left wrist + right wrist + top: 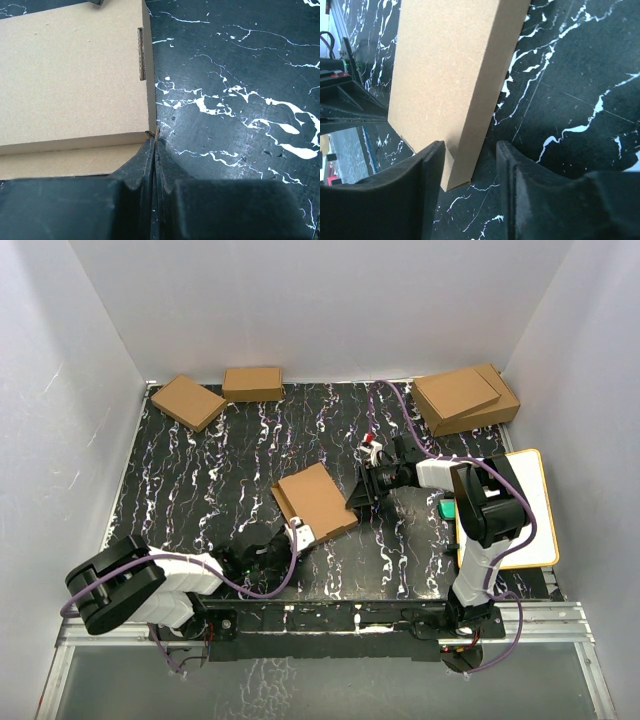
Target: Fold the paper box
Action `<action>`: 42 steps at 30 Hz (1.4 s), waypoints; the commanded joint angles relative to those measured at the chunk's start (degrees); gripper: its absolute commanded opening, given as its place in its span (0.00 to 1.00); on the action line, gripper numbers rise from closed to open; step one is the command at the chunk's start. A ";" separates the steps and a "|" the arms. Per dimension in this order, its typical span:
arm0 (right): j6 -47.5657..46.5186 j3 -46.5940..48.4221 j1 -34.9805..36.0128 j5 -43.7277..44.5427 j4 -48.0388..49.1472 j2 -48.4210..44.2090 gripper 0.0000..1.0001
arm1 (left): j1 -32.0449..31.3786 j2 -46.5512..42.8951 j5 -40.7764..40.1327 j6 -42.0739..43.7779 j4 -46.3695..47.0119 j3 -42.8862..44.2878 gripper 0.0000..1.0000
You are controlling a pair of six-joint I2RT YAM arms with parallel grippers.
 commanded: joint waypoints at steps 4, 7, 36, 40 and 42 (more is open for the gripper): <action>0.69 0.22 0.02 2.63 1.82 1.23 0.38 | -0.18 -2.32 -0.95 -1.67 1.94 -1.75 0.00; 0.63 0.34 0.08 3.10 1.54 1.47 0.35 | -0.15 -2.37 -1.30 -2.02 2.60 -2.17 0.00; -0.28 1.10 0.85 3.80 0.31 2.12 0.32 | -0.15 -3.13 -3.26 -4.79 7.57 -4.29 0.00; -0.54 1.15 1.10 3.57 0.21 2.05 0.32 | -0.11 -3.06 -3.94 -5.71 6.33 -3.33 0.00; -0.59 1.19 1.17 3.58 0.12 2.13 0.32 | -0.10 -2.88 -4.21 -6.06 6.03 -3.07 0.00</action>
